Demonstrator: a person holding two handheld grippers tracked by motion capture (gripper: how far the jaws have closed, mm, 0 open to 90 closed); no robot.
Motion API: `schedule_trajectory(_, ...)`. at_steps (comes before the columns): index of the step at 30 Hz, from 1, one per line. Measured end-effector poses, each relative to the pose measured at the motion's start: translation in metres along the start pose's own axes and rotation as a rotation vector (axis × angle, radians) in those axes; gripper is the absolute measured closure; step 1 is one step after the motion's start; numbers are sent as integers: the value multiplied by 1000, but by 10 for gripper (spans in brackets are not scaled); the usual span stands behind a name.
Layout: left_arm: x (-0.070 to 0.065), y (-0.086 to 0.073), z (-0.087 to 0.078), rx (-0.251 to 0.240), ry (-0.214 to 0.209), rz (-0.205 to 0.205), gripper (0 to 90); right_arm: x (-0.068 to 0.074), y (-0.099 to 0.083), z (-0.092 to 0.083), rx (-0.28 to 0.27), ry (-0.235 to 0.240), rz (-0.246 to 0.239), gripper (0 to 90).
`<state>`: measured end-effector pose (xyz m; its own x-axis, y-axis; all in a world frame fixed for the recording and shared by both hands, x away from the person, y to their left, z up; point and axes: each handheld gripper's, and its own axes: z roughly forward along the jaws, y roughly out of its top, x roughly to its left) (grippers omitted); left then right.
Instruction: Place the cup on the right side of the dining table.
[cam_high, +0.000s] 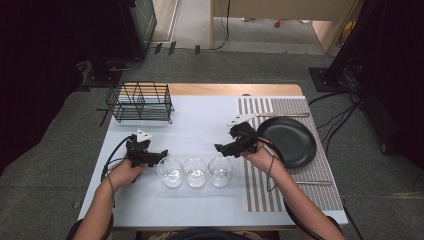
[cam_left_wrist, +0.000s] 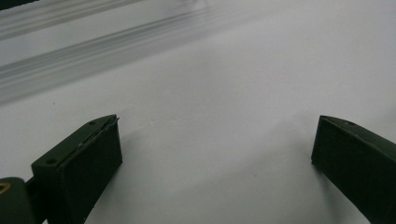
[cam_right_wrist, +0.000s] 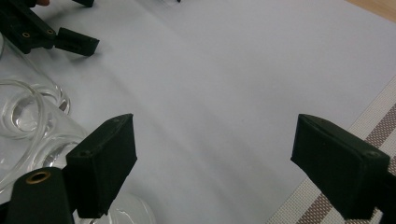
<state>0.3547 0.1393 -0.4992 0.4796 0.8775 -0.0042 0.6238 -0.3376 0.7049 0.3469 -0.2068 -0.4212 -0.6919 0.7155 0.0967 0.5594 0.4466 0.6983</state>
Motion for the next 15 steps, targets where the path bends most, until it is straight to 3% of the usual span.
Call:
schedule_trajectory(10,0,0,0,0,0,0,15,4,1,-3,-11,20,13,136)
schedule_trajectory(15,0,0,0,0,0,0,15,5,1,-3,-2,29,-6,136)
